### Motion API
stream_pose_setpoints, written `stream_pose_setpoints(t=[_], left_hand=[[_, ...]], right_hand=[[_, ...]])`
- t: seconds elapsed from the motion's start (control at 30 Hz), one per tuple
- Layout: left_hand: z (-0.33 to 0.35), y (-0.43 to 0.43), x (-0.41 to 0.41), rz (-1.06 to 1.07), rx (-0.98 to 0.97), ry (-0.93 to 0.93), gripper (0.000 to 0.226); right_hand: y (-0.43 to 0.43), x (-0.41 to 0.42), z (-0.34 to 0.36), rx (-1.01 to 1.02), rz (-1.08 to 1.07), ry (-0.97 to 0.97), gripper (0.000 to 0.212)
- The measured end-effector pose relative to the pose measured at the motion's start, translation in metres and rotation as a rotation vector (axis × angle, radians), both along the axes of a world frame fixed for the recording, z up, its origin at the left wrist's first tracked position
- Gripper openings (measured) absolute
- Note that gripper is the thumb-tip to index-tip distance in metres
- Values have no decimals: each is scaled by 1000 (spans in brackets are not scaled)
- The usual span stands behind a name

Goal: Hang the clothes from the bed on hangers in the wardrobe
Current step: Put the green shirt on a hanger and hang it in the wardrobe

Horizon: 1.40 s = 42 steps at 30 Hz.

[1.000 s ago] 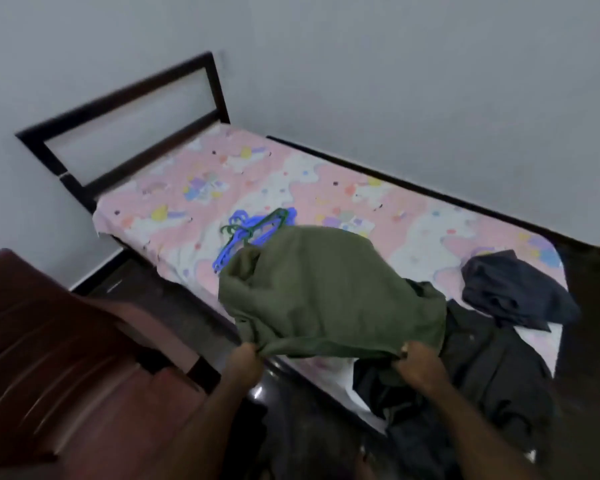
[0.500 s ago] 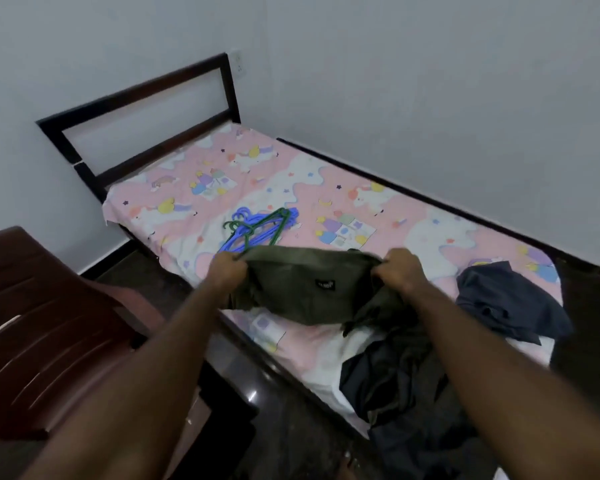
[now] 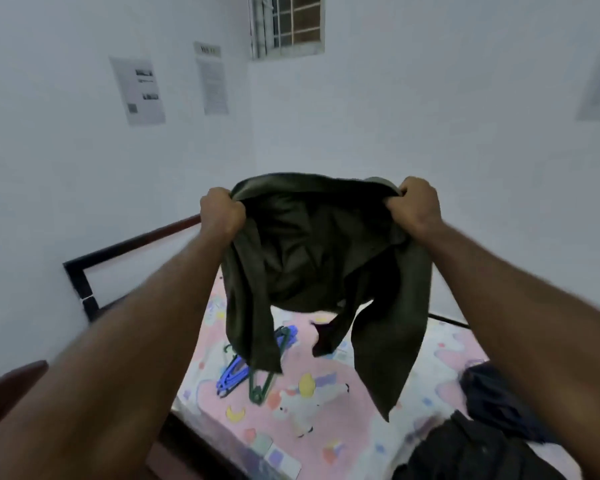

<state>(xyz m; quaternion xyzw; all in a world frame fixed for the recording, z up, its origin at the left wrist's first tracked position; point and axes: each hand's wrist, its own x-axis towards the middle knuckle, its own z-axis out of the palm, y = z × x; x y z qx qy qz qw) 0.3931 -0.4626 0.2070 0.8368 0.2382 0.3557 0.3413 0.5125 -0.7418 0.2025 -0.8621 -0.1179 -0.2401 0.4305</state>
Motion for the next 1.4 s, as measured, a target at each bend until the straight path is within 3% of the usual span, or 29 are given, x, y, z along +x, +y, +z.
stream_pose_setpoints(t=[0.1, 0.67, 0.87, 1.1, 1.13, 1.2, 1.3, 1.37, 1.4], left_hand=[[15, 0, 8, 19, -25, -39, 23], [7, 15, 10, -116, 97, -2, 18], [-35, 26, 65, -153, 67, 85, 18], [-137, 45, 181, -150, -136, 328, 10], [-154, 49, 207, -171, -168, 344, 16], [-193, 55, 256, -266, -257, 376, 54], [-292, 52, 317, -464, -354, 497, 125], [-383, 46, 327, -455, -345, 598, 144], [-420, 34, 312, -435, -327, 668, 142]], right_hand=[[2, -2, 28, 63, -71, -78, 11], [-10, -14, 20, 26, -206, 8, 18], [-12, 38, -23, -40, -188, 90, 7], [-2, 149, -121, -145, -118, 396, 17], [2, 172, -136, -153, -112, 426, 19], [11, 218, -173, -138, -103, 458, 37], [27, 259, -251, -31, 18, 602, 94], [32, 257, -316, -95, 43, 638, 100], [35, 250, -355, -146, 57, 683, 97]])
